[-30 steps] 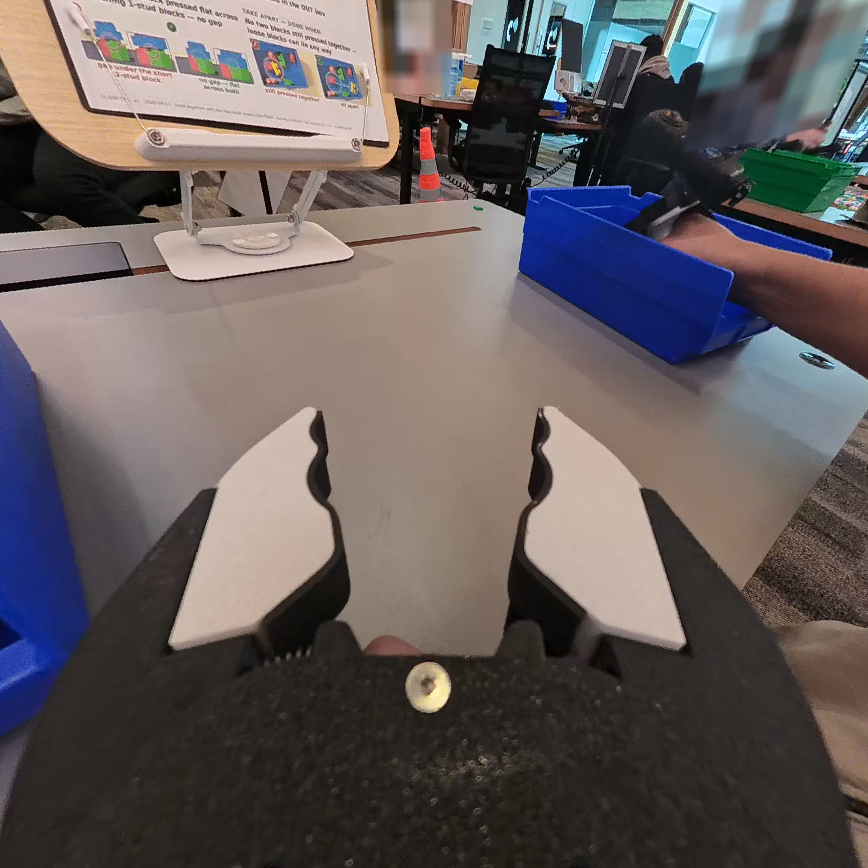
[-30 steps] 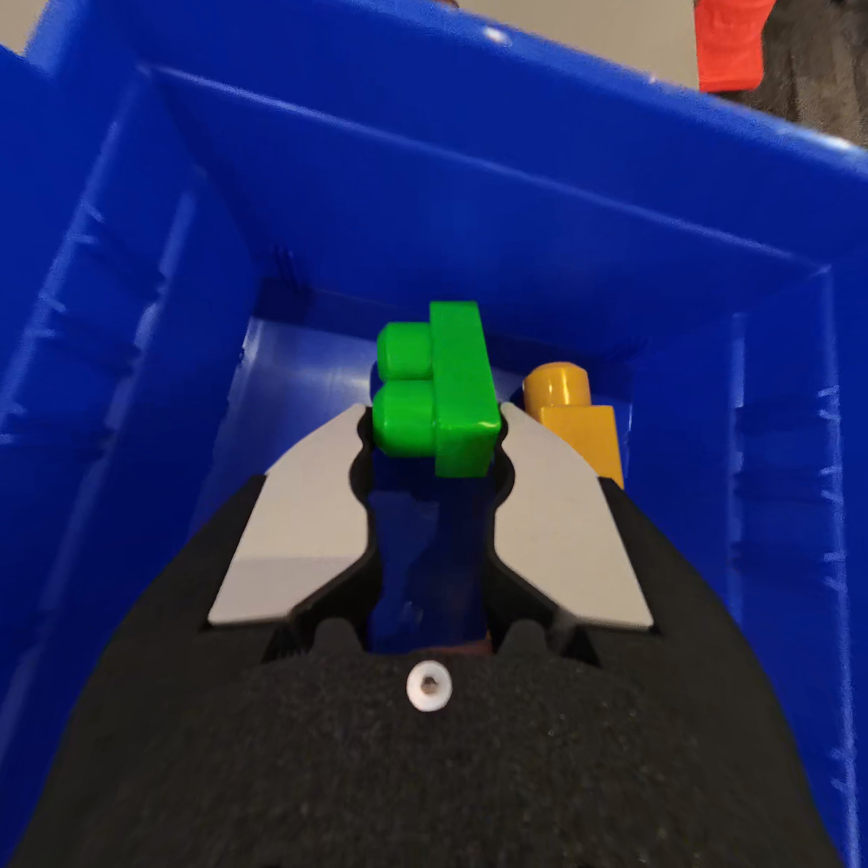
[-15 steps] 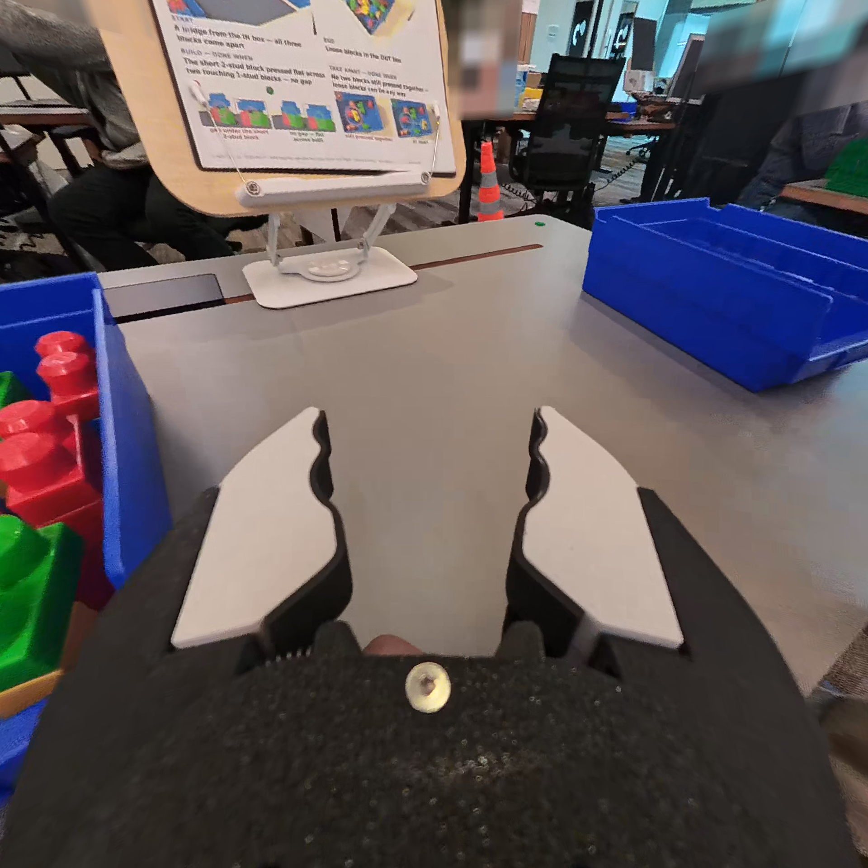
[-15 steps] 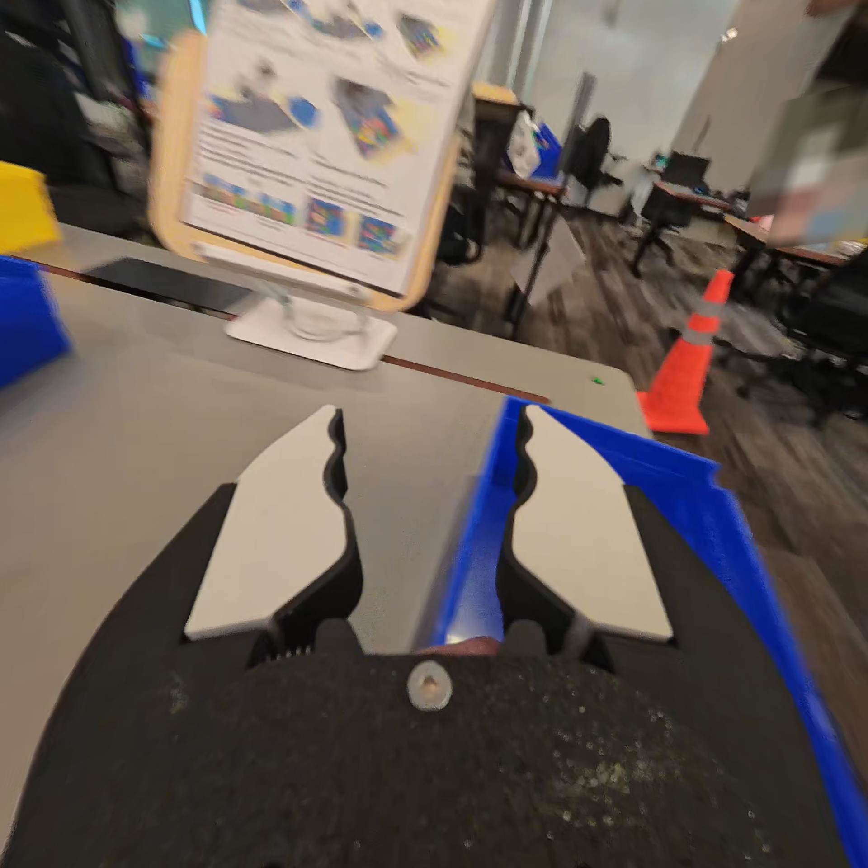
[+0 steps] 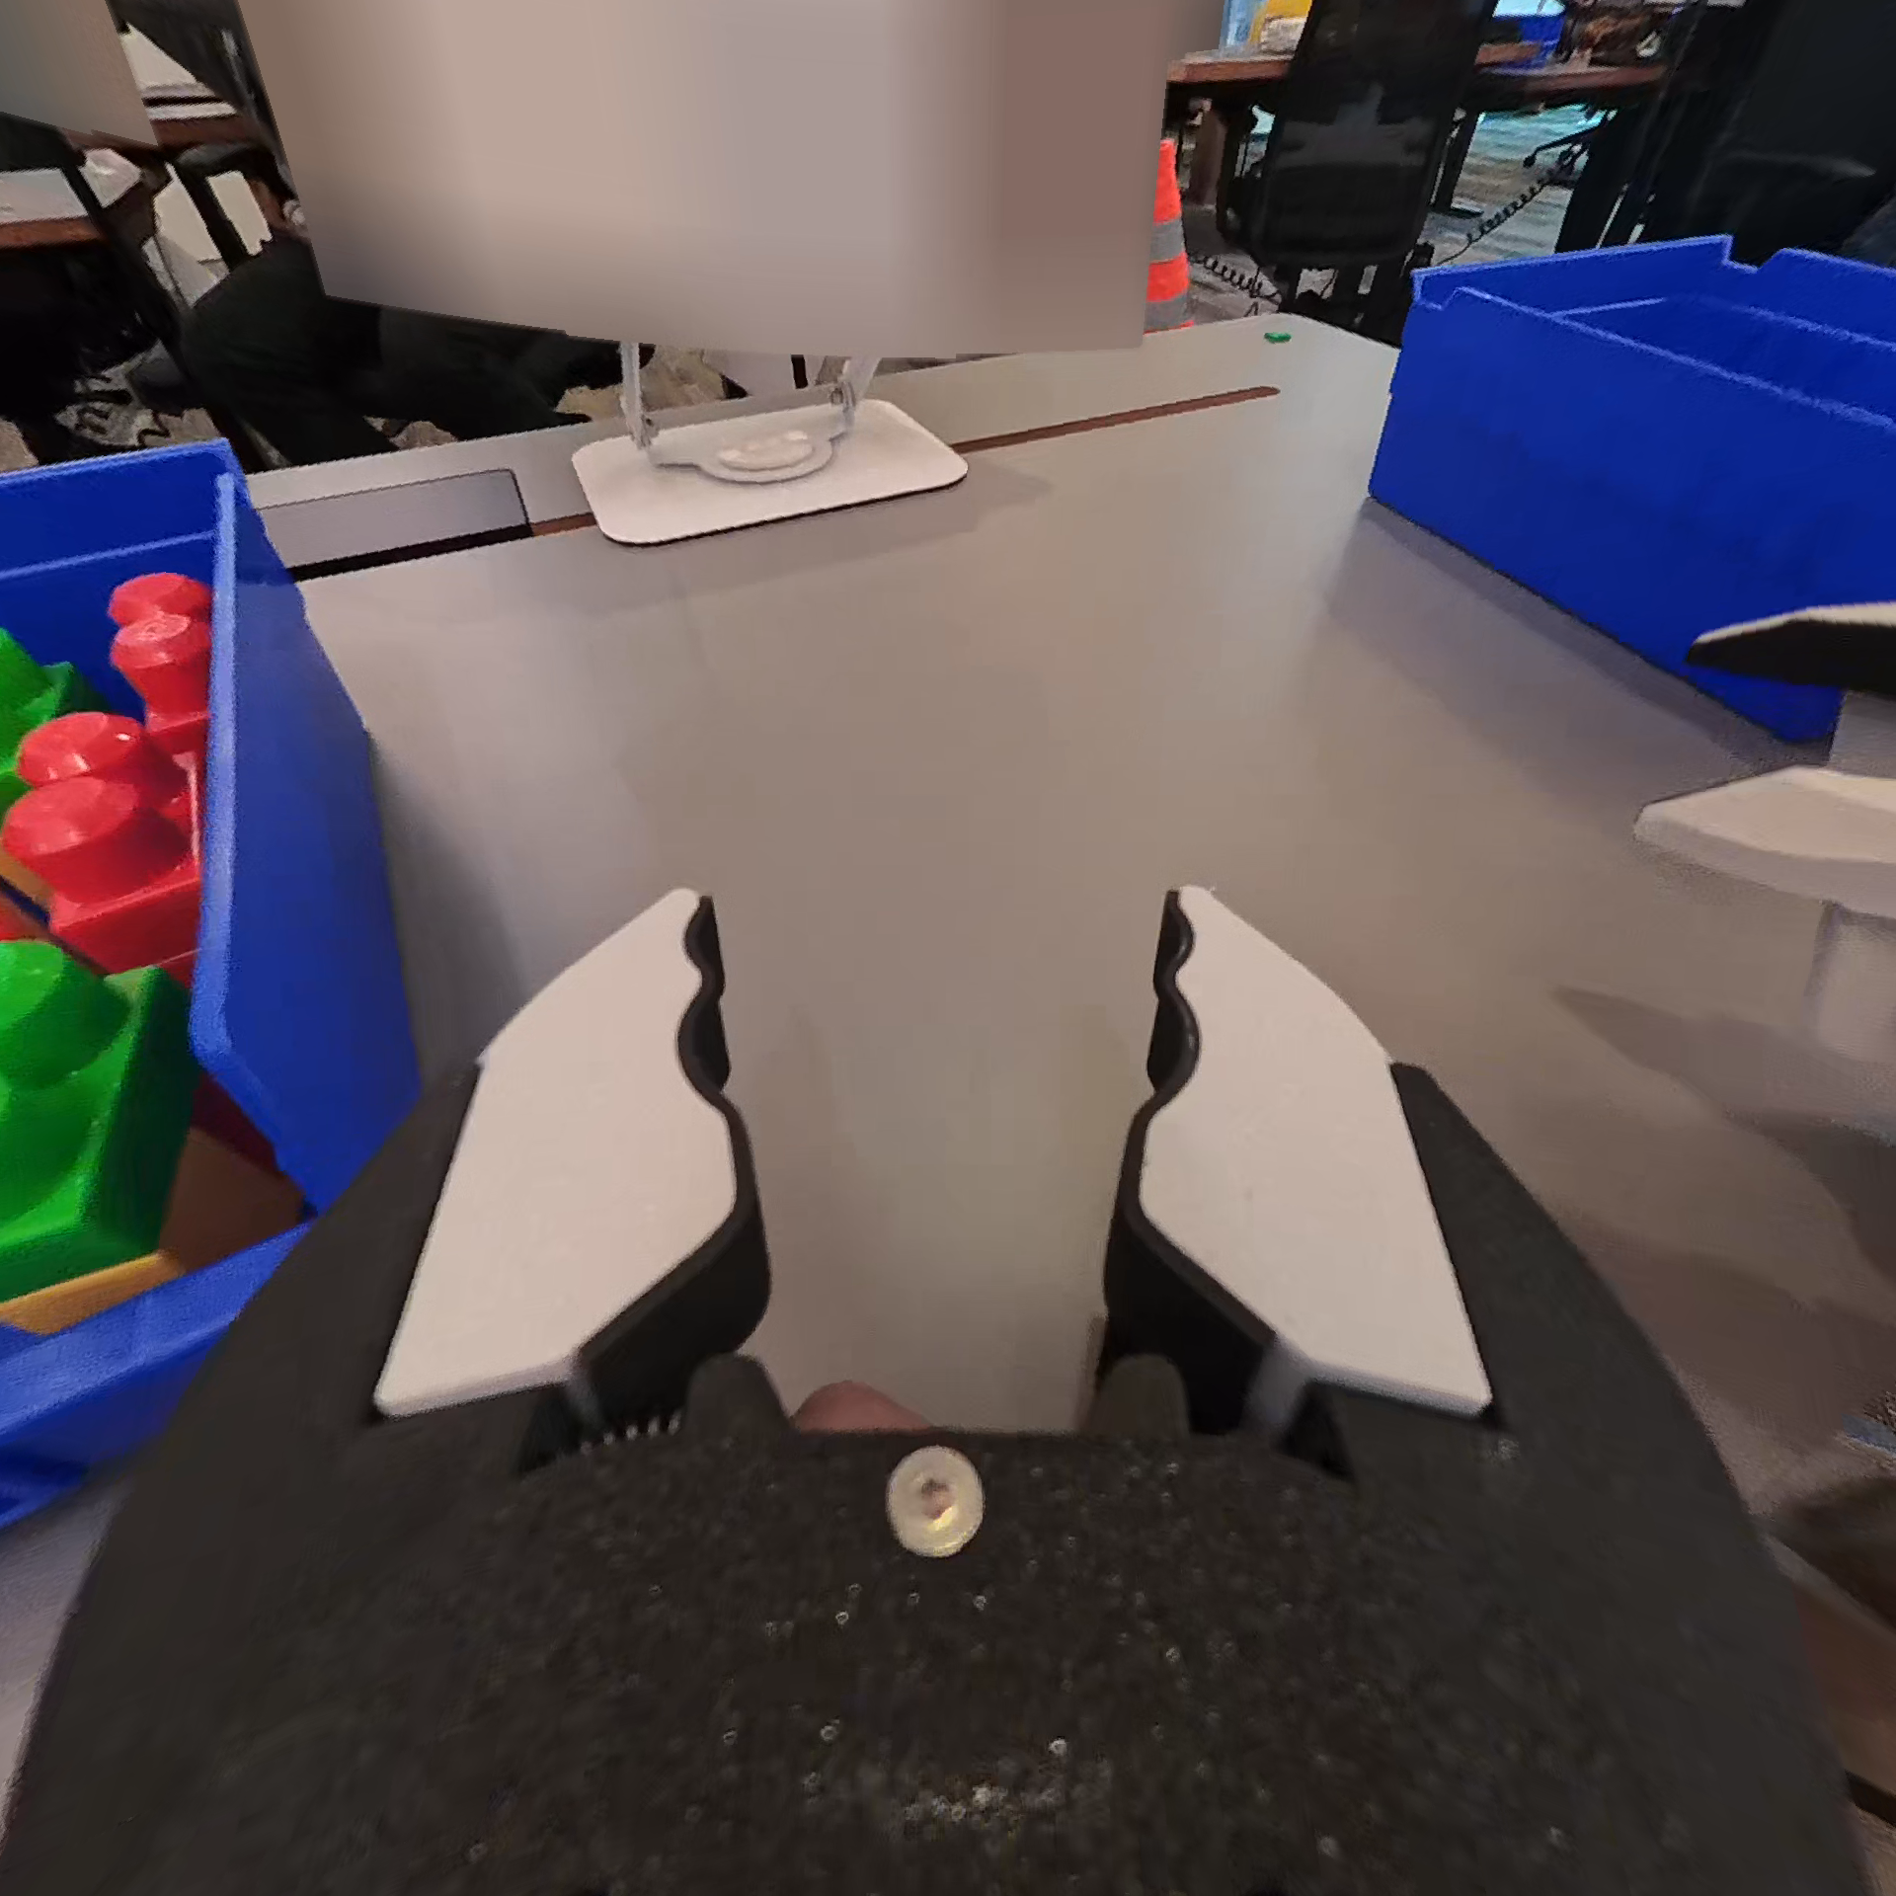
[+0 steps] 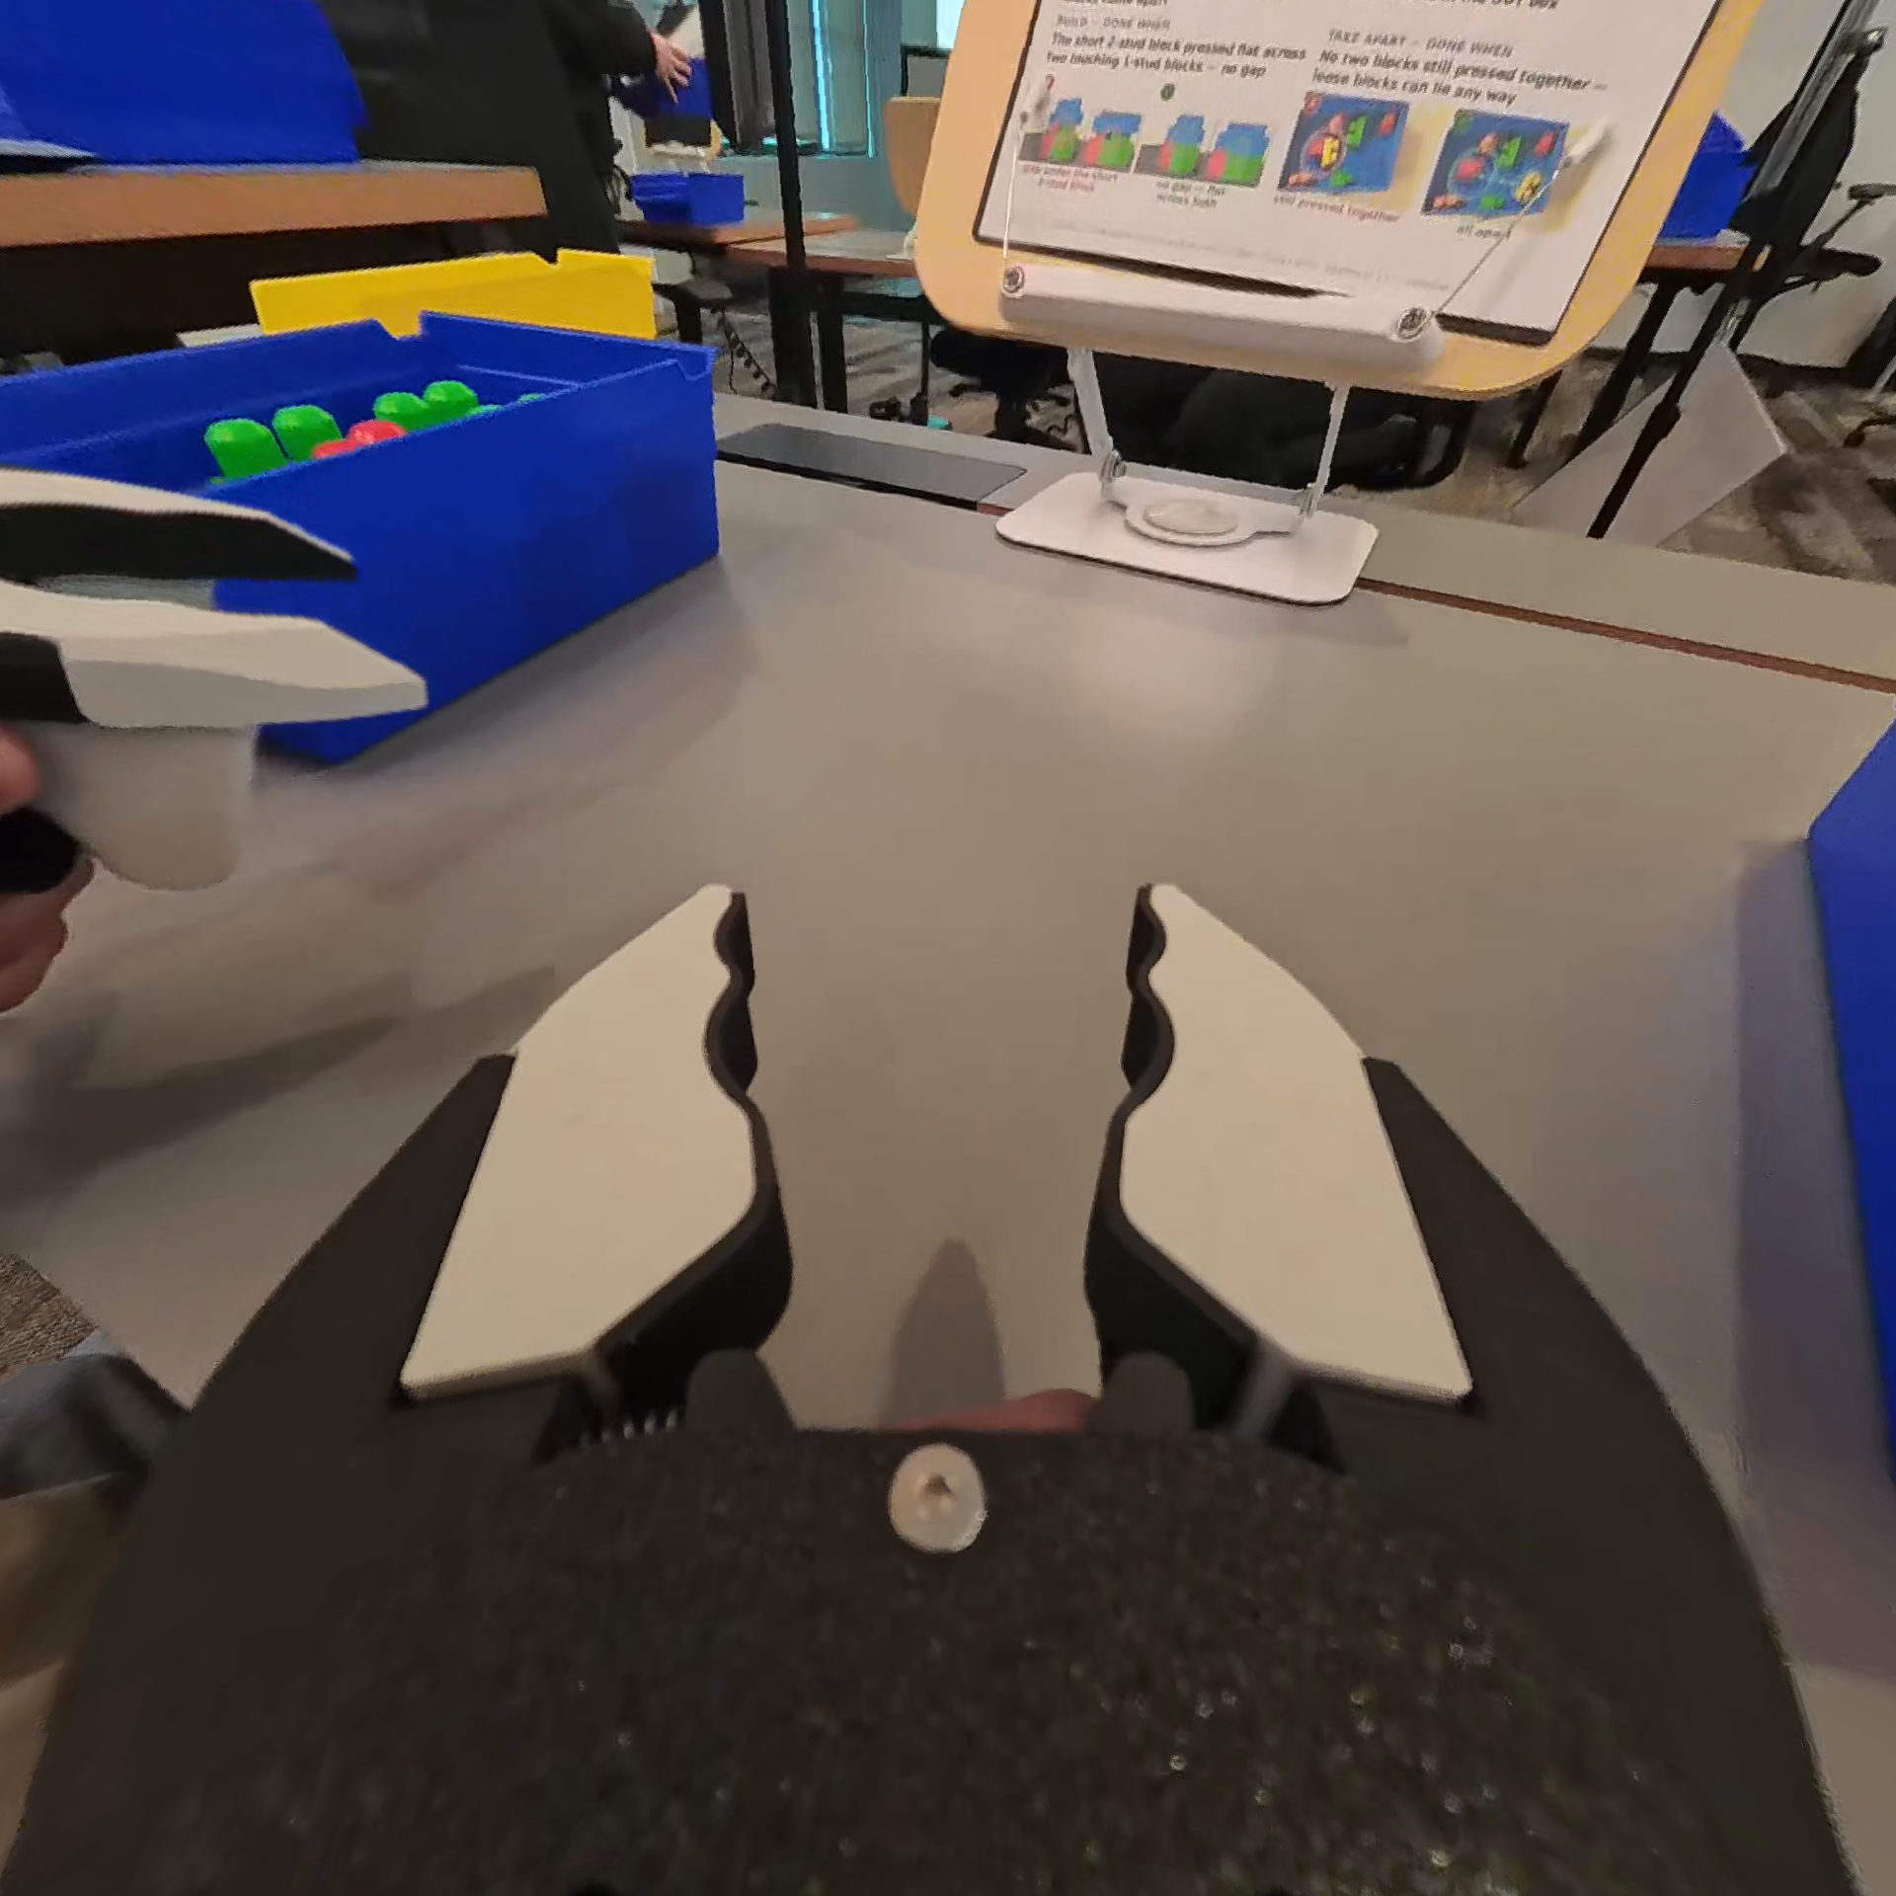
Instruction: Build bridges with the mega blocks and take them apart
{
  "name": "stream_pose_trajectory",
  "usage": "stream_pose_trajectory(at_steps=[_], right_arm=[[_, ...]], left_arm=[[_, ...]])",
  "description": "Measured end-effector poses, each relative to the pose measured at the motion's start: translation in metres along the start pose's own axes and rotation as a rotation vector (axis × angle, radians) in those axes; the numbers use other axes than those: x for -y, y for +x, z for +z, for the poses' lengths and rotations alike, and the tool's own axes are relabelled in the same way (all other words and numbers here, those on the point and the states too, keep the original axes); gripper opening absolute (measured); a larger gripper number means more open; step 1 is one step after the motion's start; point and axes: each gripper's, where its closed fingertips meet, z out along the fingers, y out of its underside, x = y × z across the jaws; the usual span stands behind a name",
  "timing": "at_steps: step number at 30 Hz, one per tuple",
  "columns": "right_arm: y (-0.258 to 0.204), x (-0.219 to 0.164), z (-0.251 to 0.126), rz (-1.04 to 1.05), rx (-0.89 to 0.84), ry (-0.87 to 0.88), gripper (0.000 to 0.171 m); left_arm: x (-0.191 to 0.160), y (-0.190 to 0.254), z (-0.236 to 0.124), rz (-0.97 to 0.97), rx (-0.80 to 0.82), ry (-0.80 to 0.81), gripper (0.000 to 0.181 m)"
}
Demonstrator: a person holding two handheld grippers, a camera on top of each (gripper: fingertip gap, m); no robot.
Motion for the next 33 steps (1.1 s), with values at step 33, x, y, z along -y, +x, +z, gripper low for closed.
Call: stream_pose_trajectory(at_steps=[33], right_arm=[[0.063, 0.029, -0.026, 0.069, 0.005, 0.059, 0.069]], left_arm=[[-0.057, -0.302, 0.02, -0.147, 0.244, -1.04, 0.057]])
